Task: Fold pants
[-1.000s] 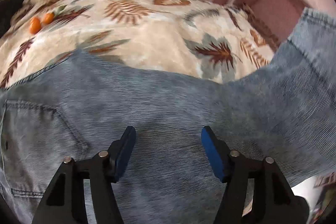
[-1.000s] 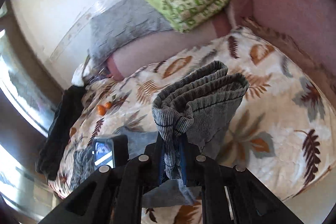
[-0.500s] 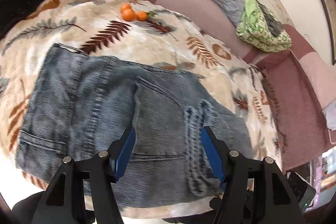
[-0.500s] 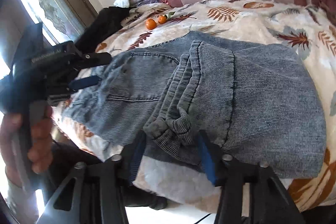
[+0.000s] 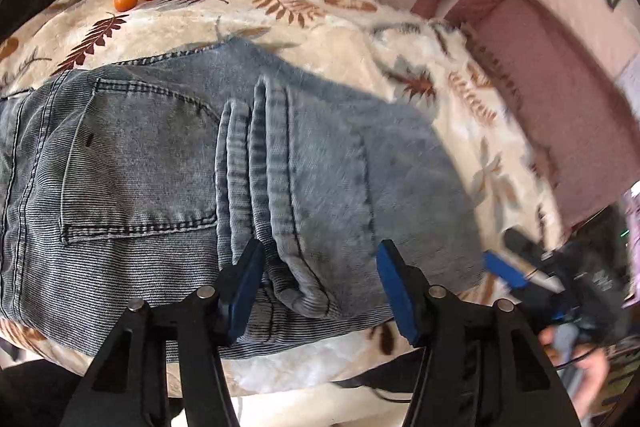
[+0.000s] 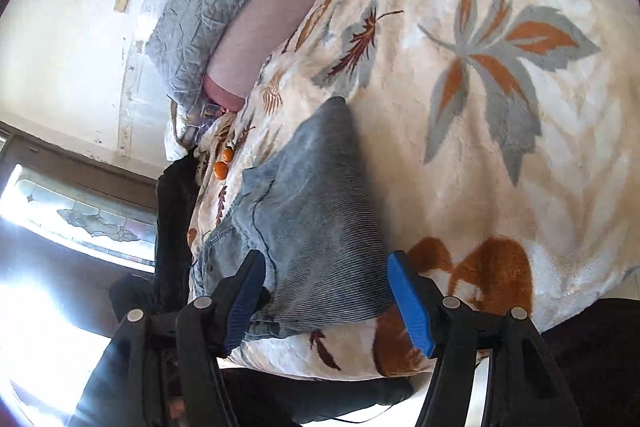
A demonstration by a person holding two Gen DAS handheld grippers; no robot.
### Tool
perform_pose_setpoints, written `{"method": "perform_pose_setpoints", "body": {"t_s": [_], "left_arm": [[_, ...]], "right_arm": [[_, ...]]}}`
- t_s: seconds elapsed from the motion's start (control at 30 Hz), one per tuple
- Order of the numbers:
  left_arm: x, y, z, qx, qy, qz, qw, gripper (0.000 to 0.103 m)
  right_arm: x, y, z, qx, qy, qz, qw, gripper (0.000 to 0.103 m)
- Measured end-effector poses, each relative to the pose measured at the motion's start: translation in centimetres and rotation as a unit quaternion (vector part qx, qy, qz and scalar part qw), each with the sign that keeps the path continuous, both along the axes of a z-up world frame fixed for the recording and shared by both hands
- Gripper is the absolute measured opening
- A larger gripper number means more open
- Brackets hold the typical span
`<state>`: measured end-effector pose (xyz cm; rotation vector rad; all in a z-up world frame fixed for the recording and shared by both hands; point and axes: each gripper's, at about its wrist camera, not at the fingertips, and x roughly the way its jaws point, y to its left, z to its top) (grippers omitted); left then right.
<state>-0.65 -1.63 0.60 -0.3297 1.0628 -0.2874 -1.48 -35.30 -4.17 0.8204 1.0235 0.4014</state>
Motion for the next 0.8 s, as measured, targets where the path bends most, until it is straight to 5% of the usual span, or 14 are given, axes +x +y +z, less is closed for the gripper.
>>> {"method": "perform_pose_setpoints", "body": {"t_s": [0.13,0.23,0.43,0.67,0.8], "left_arm": [[0.2,2.9,2.5,-0.117,0.005,0.025,0.9928,0.059],[0.3,2.3,2.5,-0.153,0.018,0.020,0.9878,0.059],[-0.9,1.1,-0.4,-0.149,0.082,0.055,0.9840,0.053],[-3.4,0.6,1.0,-0.087,0.038,0.091,0.9913,0.053],[-3.1,0.7,-0.2,-0.060,0.050,0.099,0.9920,0.053]], "right_arm": [[0.5,-0.6,-0.4,0.027,-0.015,-0.002,1.000,0.067],[0.3,0.0,-0.1,0.022,-0.038,0.016,0.999,0.067],[0.0,0.2,-0.1,0.032,-0.048,0.030,0.998,0.067],[-0.3,-0.5,0.0,0.047,-0.055,0.032,0.997,0.067],[-0.3,-0.2,0.1,0.052,-0.058,0.039,0.996,0.067]]}}
